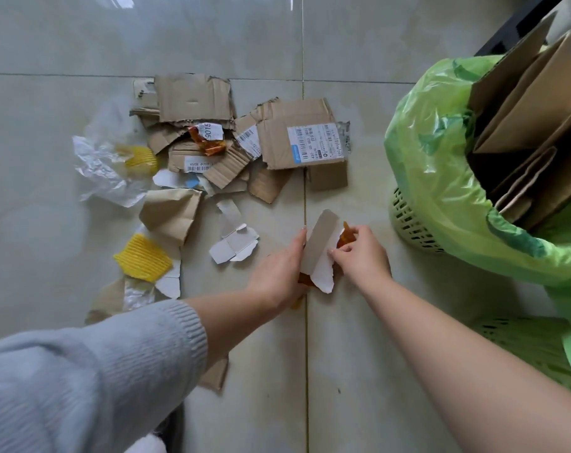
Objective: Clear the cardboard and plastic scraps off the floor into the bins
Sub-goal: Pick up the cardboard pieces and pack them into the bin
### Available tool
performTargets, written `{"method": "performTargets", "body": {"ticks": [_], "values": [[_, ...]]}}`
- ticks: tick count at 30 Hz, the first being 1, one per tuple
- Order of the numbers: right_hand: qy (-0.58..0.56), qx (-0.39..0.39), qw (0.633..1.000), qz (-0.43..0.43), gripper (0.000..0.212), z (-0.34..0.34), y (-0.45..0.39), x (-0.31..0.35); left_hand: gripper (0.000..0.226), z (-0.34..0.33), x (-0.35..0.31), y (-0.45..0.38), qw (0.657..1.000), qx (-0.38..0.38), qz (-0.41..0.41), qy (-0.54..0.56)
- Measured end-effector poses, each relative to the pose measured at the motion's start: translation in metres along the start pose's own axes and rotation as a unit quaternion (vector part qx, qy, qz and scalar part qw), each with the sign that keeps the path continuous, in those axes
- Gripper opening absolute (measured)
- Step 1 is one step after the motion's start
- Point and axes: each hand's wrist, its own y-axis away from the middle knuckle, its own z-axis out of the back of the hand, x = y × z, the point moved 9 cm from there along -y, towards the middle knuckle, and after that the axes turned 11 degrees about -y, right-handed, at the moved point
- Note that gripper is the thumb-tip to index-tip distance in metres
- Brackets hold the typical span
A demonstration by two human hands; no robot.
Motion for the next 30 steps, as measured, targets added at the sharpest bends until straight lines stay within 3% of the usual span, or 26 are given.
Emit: {"method": "performTargets", "body": {"ticks": [3,7,11,13,18,22,24,26,30], "values": [[-0.002,-0.002,1.0,0.003,0.042,-0.006,0.001,0.0,0.09,-0.007,0.001,0.006,0.999,0.001,-0.001,0.041],[-0.067,-0.003,0.997,0.03,0.06,-0.01,0.007,0.021,0.069,0.004,-0.002,0.004,0.996,0.011,-0.004,0.085],[-0.124,0.055,0.99,0.031,0.084,-0.031,0.02,0.046,0.065,0.024,0.022,0.018,0.99,0.014,0.009,0.139],[-0.16,0.097,0.982,0.031,0.086,-0.048,0.031,0.061,0.067,0.035,0.036,0.03,0.985,0.021,0.006,0.169],[-0.221,0.097,0.969,0.056,0.039,-0.056,0.033,0.096,0.035,0.09,0.111,0.051,0.972,-0.027,0.065,0.224],[-0.099,0.11,0.987,0.059,0.011,-0.06,0.026,0.083,0.014,0.115,0.172,0.058,0.932,-0.025,0.131,0.337],[-0.025,0.125,0.99,0.069,0.015,-0.07,0.024,0.075,0.006,0.13,0.191,0.049,0.951,-0.085,0.126,0.27],[0.015,0.123,0.988,0.088,0.018,-0.081,0.021,0.074,0.014,0.141,0.199,0.034,0.97,-0.147,0.12,0.15],[0.097,0.094,0.982,0.133,0.012,-0.1,0.019,0.085,0.023,0.153,0.195,0.017,0.967,-0.216,0.127,0.055]]}}
